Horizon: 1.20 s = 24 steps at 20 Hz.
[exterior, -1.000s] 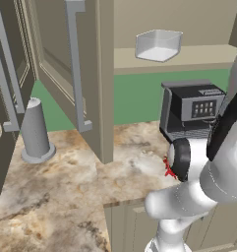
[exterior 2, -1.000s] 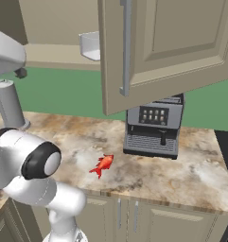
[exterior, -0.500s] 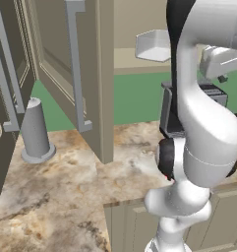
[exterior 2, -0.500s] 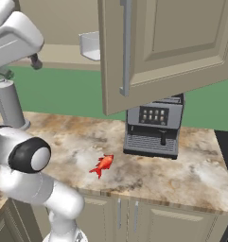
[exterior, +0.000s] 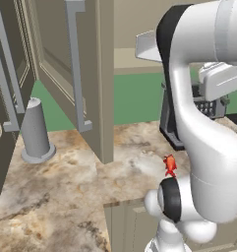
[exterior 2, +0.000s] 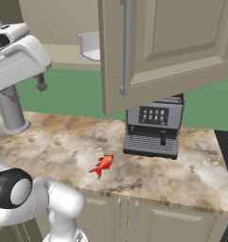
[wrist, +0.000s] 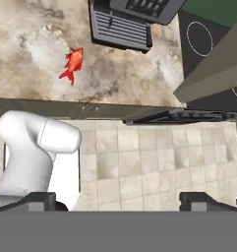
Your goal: Retrieve the tupperware from the cabinet, then place the raw meat into the tupperware to avoid contamination.
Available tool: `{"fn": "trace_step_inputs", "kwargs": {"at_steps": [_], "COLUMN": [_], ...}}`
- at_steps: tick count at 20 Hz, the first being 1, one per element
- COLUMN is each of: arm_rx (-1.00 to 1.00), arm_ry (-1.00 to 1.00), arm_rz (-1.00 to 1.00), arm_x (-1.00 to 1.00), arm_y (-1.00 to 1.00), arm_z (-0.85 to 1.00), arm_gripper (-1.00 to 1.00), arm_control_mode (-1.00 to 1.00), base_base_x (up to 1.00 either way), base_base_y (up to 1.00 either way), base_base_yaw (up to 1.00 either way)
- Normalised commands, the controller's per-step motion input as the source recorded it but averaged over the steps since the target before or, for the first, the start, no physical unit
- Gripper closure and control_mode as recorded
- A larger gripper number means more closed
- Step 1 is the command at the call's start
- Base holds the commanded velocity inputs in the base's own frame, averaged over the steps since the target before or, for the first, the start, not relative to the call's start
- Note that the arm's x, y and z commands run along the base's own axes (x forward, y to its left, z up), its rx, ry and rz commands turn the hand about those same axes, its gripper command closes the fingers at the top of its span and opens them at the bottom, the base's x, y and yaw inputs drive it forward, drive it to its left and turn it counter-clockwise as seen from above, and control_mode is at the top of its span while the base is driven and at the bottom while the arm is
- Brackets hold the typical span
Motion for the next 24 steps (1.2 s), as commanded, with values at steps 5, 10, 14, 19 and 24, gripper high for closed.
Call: {"fn": "trace_step_inputs", "kwargs": {"at_steps": [5,10,14,19,24], "arm_rx": [-0.01,-0.1,-0.12,-0.15,-0.25], "arm_ry": [0.09,0.09,0.11,0.13,0.15], "arm_rz": [0.02,0.1,0.11,0.08,0.0], "arm_x": [0.15,0.39,0.29,0.1,0.23], "arm_y": [-0.06,-0.01,-0.25,-0.3,-0.28], "arm_z": [-0.16,0.0,0.0,0.0,0.0], "arm_gripper": [-1.0,-1.0,-1.0,-1.0,-1.0], "arm_control_mode": [-1.0,-1.0,-1.0,-1.0,-1.0], "base_base_x": [0.0,0.0,0.0,0.0,0.0], "base_base_y": [0.0,0.0,0.0,0.0,0.0], "base_base_yaw": [0.0,0.0,0.0,0.0,0.0]}}
